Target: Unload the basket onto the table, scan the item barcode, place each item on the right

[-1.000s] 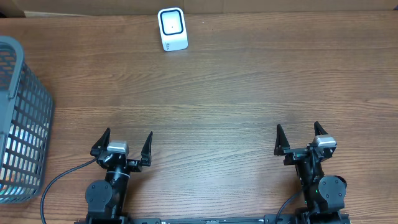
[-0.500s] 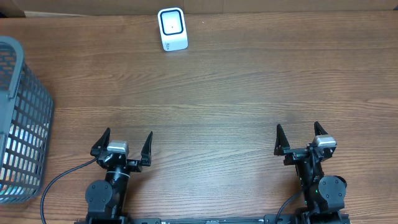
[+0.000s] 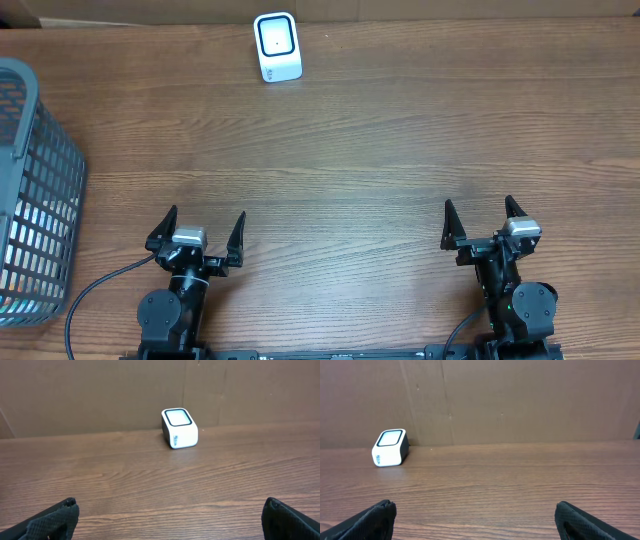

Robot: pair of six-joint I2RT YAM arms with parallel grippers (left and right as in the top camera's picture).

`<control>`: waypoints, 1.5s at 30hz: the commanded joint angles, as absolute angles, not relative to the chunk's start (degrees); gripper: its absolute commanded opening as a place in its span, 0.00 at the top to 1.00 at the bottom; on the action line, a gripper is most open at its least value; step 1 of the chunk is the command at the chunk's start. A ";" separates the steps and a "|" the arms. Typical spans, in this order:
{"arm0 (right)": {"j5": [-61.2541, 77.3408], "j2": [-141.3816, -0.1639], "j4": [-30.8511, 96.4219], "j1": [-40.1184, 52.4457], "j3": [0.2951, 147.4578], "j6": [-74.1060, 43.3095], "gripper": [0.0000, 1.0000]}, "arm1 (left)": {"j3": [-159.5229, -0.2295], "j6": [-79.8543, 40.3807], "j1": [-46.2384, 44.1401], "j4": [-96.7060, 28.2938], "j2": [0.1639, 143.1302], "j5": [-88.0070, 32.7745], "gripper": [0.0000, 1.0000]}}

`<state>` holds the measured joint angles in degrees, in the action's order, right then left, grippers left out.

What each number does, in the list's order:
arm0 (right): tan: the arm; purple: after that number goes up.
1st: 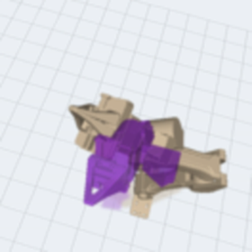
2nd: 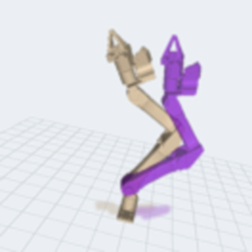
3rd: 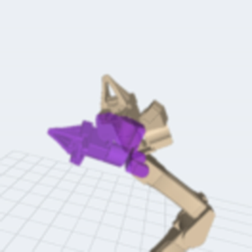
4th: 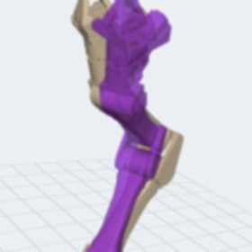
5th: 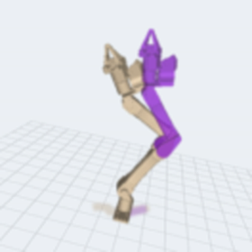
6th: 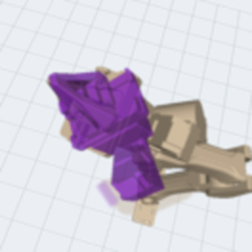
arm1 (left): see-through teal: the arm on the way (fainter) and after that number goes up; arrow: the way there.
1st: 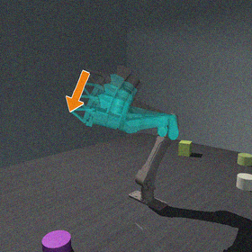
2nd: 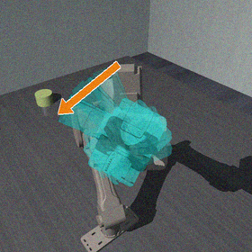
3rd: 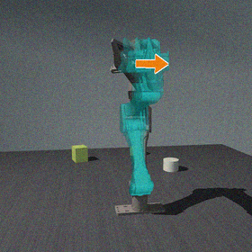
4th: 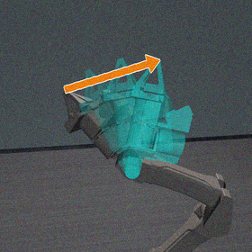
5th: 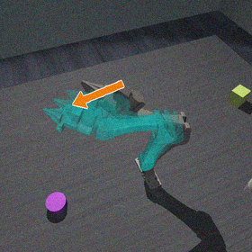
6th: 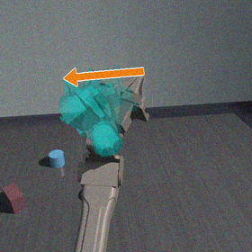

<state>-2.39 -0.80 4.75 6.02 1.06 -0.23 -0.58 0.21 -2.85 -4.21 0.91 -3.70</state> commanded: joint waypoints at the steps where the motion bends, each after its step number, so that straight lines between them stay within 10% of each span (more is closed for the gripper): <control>1: -2.90 -0.40 4.54 5.87 0.49 -0.14 0.00 | -0.27 1.13 -2.68 -4.10 0.27 -4.08 0.00; 45: -2.90 -0.40 4.54 5.87 0.49 -0.14 0.00 | -0.30 -0.23 -2.68 -1.43 0.25 -7.60 0.01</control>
<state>-2.37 -0.80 4.78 6.02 1.06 -0.23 -0.51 0.16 -2.85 -1.61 0.91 -5.50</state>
